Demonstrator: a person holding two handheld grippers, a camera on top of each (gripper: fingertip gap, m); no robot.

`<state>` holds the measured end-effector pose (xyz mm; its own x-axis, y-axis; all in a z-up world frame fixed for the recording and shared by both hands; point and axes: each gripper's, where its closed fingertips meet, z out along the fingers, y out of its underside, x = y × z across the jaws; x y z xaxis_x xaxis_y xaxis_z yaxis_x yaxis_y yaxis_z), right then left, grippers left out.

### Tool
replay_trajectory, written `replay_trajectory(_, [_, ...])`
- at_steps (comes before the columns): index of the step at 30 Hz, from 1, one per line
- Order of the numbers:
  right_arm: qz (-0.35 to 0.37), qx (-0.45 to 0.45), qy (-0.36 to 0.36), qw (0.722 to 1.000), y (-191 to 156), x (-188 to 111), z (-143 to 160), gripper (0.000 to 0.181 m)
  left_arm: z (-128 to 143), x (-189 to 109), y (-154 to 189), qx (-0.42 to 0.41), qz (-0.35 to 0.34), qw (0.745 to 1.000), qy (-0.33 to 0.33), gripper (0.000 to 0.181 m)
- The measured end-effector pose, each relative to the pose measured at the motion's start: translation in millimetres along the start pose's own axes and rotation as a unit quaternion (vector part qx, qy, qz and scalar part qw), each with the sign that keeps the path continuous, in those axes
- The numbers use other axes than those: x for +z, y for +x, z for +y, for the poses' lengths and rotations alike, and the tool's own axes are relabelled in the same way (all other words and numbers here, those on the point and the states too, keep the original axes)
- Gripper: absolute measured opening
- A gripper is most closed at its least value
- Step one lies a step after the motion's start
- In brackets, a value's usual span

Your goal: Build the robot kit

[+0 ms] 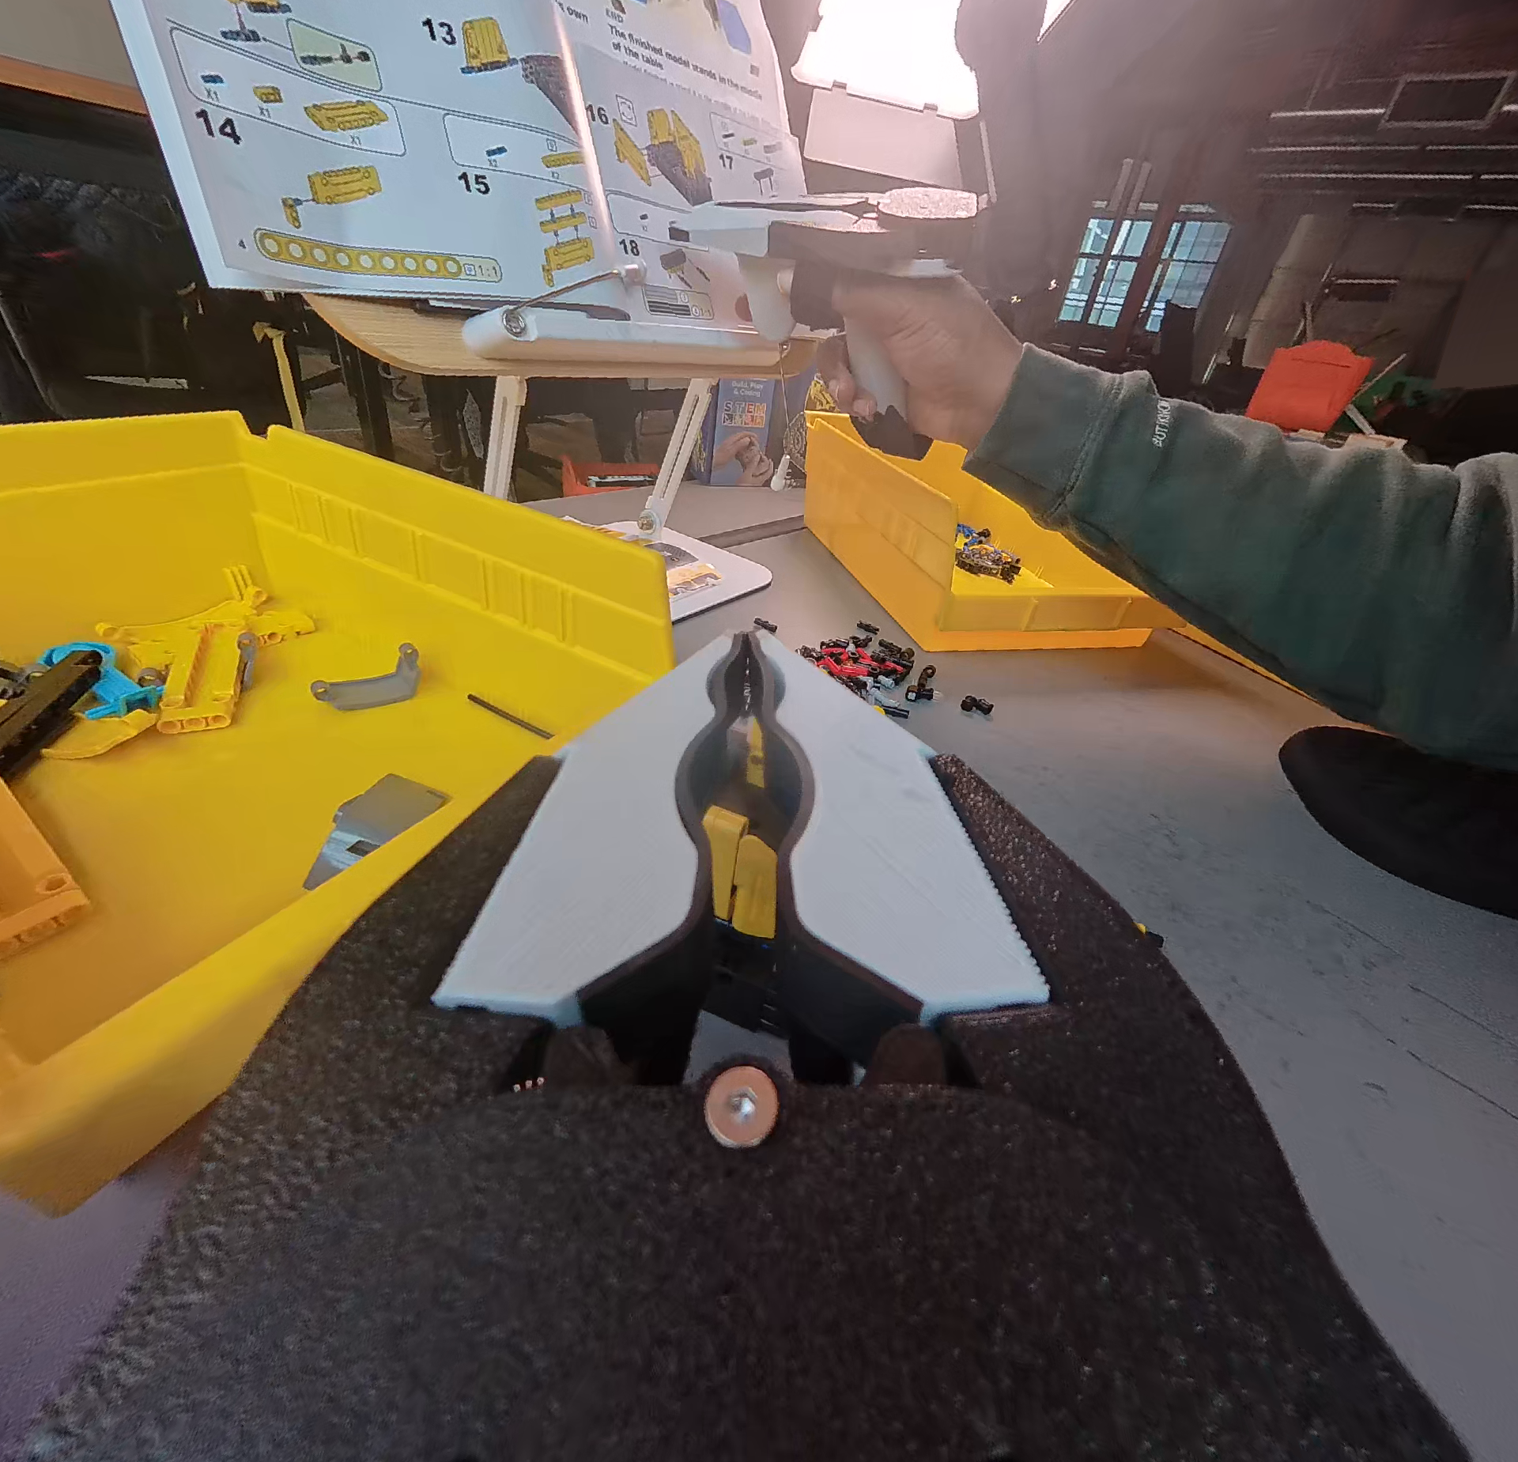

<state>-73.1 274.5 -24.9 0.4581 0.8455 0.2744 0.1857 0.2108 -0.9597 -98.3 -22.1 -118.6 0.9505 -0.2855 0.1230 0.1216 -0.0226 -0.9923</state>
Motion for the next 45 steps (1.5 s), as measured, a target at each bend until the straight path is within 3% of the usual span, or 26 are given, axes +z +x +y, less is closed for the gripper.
replay_trajectory(21, [0.01,-0.001,-0.011,1.0,16.4,-10.1,7.1,0.005,2.6,1.6,2.3,-0.005,0.007,1.0,-0.006,0.0])
replay_trajectory(25, [0.015,-0.021,-0.009,1.0,31.4,-28.9,-8.9,0.005,1.9,1.5,3.9,-0.01,0.011,1.0,-0.005,0.001])
replay_trajectory(29, [0.038,-0.035,0.005,0.999,69.1,-64.3,-43.8,0.007,1.2,1.9,7.7,-0.014,0.018,1.0,-0.004,0.003])
replay_trajectory(31, [0.029,-0.044,-0.022,0.998,83.8,-83.5,-46.1,0.011,0.3,1.8,10.5,-0.012,0.022,1.0,-0.004,0.004])
replay_trajectory(33, [-0.001,-0.061,-0.083,0.995,92.1,-101.7,-25.8,0.013,-1.6,0.9,13.0,-0.007,0.024,1.0,-0.002,0.005])
replay_trajectory(35, [-0.033,-0.086,-0.17,0.981,100.6,-122.3,13.7,0.013,-3.0,0.5,15.4,-0.002,0.025,1.0,-0.001,0.007])
replay_trajectory(40, [-0.132,-0.116,-0.354,0.919,101.9,-171.1,127.1,0.011,2.4,3.7,20.7,0.008,0.031,0.999,-0.012,0.008])
replay_trajectory(45, [-0.171,-0.145,-0.433,0.873,96.6,-169.2,193.1,0.01,10.6,7.2,20.6,0.021,0.029,0.999,-0.029,0.008])
